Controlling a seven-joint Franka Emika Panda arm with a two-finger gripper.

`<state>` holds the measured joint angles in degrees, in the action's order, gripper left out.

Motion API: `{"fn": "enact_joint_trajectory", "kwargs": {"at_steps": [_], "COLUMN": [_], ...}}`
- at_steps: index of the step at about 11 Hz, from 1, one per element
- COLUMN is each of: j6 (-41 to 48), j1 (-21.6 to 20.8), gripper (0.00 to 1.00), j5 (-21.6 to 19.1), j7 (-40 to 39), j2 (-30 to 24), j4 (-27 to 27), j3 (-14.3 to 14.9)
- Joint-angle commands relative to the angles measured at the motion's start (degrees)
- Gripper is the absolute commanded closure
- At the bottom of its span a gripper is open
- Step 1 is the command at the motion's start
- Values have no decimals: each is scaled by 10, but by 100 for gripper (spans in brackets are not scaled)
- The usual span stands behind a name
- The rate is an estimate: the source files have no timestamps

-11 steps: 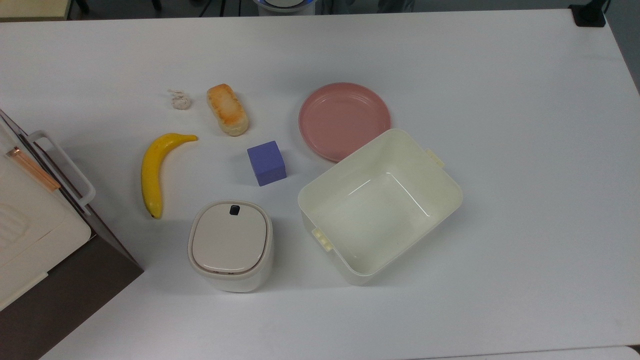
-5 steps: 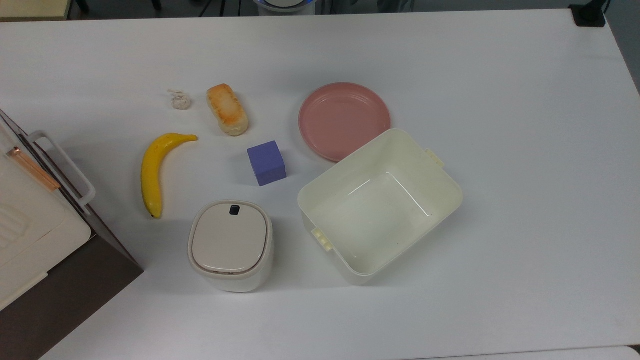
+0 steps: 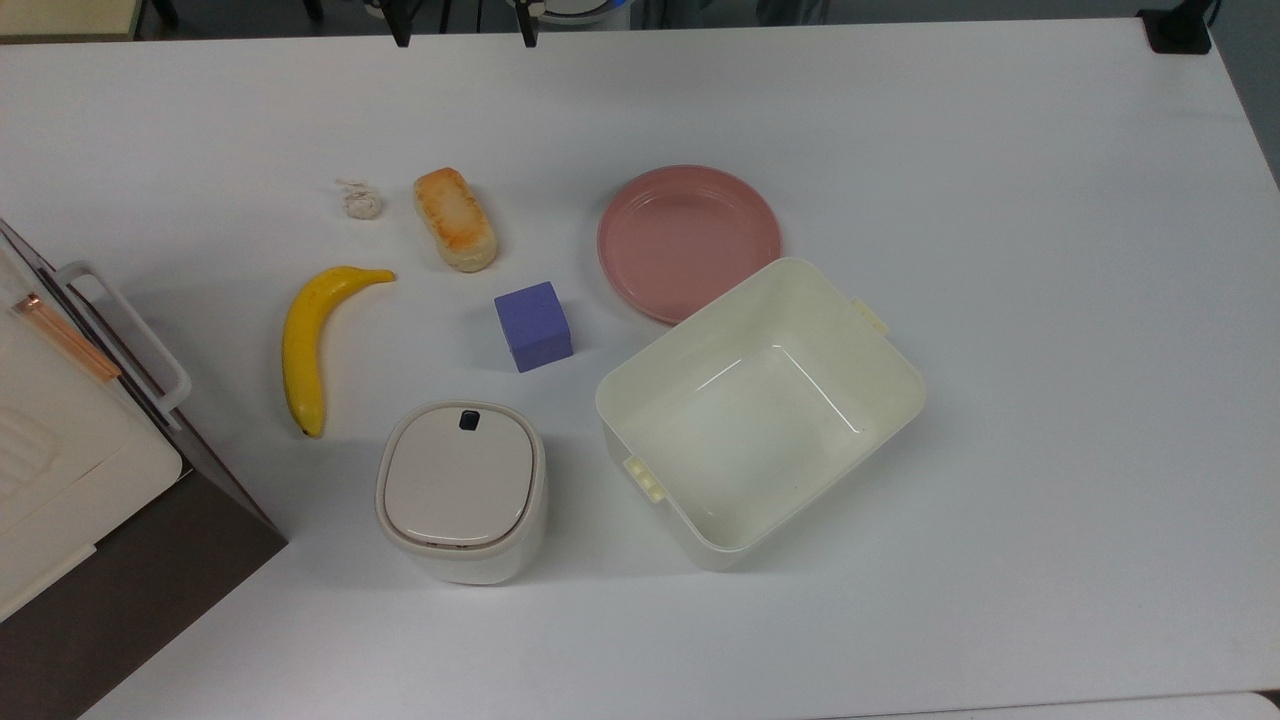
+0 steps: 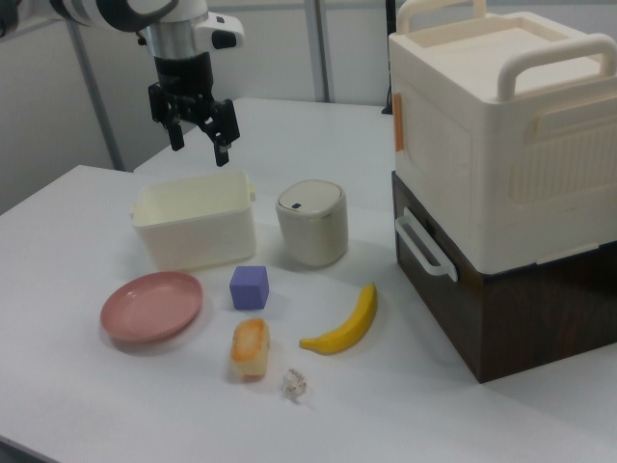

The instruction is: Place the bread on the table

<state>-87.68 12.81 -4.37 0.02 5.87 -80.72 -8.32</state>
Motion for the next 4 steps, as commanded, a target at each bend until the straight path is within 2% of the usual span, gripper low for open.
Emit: {"fn": "enact_joint_trajectory", "kwargs": {"at_steps": [1,4], "j6": [-15,-16], "j1": [-3,-3], "gripper": [0,0], "j5": [-13,-13], "j7": [-10,-11], "j2": [-5,-5], "j4": [-18,-22], "j3": [2,2]}}
